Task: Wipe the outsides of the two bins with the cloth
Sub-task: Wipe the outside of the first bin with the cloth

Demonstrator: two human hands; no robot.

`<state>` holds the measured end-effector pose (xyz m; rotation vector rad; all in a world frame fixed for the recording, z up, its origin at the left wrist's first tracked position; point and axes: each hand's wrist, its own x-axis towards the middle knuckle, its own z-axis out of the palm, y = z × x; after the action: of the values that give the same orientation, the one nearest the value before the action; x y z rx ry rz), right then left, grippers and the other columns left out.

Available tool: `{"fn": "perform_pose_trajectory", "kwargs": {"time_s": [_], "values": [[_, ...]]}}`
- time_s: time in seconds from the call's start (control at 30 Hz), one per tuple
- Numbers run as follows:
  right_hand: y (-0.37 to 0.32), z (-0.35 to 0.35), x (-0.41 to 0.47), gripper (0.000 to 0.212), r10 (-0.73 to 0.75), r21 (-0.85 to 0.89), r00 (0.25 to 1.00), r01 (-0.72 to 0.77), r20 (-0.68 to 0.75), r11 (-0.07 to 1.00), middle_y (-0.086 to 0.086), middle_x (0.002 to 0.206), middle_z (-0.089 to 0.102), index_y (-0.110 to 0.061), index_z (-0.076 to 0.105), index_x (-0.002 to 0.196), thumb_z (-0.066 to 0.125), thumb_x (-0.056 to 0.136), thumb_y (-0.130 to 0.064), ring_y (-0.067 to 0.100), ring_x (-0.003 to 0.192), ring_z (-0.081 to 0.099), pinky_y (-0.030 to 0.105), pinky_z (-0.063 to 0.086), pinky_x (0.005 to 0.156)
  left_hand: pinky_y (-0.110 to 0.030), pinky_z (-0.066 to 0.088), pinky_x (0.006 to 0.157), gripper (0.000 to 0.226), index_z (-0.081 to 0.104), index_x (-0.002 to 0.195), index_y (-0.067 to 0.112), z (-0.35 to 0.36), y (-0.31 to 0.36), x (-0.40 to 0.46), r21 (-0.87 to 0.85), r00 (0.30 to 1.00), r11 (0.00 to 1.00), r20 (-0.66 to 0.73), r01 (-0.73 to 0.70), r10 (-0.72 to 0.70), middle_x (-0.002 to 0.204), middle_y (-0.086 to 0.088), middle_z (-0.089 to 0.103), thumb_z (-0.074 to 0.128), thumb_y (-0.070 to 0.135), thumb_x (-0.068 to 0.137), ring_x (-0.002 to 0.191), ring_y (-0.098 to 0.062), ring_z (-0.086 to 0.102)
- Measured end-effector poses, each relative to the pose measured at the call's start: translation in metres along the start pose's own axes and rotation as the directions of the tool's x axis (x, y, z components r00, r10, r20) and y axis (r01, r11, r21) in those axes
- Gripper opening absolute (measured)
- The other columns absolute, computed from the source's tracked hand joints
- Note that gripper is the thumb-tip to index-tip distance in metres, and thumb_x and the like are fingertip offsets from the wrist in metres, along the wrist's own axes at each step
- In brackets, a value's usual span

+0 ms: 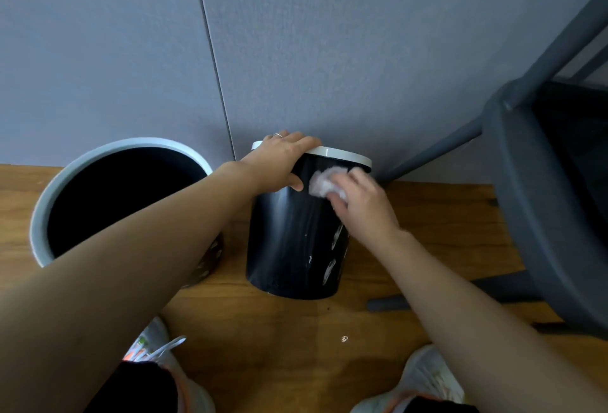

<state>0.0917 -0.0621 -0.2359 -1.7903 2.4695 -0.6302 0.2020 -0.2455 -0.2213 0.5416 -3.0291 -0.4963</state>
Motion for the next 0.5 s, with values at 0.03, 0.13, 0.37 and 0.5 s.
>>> {"fn": "perform_pose_trajectory", "kwargs": {"time_s": [0.03, 0.13, 0.37, 0.5], "values": [[-0.001, 0.003, -0.012, 0.027, -0.056, -0.002, 0.997, 0.057, 0.043, 0.998, 0.007, 0.107, 0.054, -0.015, 0.061, 0.119, 0.061, 0.091, -0.019, 0.021, 0.098, 0.053, 0.034, 0.05, 0.078, -0.041, 0.034, 0.097, 0.083, 0.038, 0.141, 0.024, 0.0, -0.001, 0.0, 0.0, 1.0, 1.0, -0.001, 0.002, -0.002, 0.132, -0.004, 0.05, 0.082, 0.028, 0.071, 0.117, -0.029, 0.044], [-0.002, 0.009, -0.04, 0.028, -0.179, 0.025, 0.969, 0.177, 0.171, 0.984, 0.004, 0.11, 0.058, -0.017, 0.062, 0.119, 0.063, 0.091, -0.017, 0.017, 0.103, 0.055, 0.031, 0.054, 0.08, -0.042, 0.035, 0.097, 0.083, 0.037, 0.141, 0.025, 0.001, 0.0, 0.001, -0.002, 1.0, 1.0, 0.006, 0.009, -0.009, 0.132, -0.003, 0.05, 0.081, 0.03, 0.072, 0.118, -0.029, 0.044], [0.002, -0.001, 0.005, 0.024, 0.067, 0.021, 0.994, -0.066, -0.088, 0.998, 0.008, 0.1, 0.057, -0.014, 0.064, 0.114, 0.062, 0.091, -0.02, 0.027, 0.092, 0.054, 0.033, 0.043, 0.073, -0.041, 0.036, 0.099, 0.089, 0.032, 0.146, 0.024, -0.002, 0.004, 0.001, 0.038, 0.998, 0.999, 0.058, -0.026, 0.024, 0.134, -0.004, 0.047, 0.081, 0.026, 0.072, 0.119, -0.029, 0.043], [-0.009, -0.003, 0.019, 0.017, 0.027, -0.004, 0.991, -0.028, -0.128, 1.0, 0.012, 0.091, 0.058, -0.008, 0.068, 0.102, 0.067, 0.087, -0.017, 0.032, 0.084, 0.056, 0.033, 0.043, 0.067, -0.042, 0.035, 0.101, 0.088, 0.034, 0.144, 0.022, -0.004, 0.005, -0.001, 0.034, 0.998, 0.999, 0.048, -0.031, 0.029, 0.134, -0.003, 0.048, 0.082, 0.023, 0.071, 0.119, -0.029, 0.044]]}}
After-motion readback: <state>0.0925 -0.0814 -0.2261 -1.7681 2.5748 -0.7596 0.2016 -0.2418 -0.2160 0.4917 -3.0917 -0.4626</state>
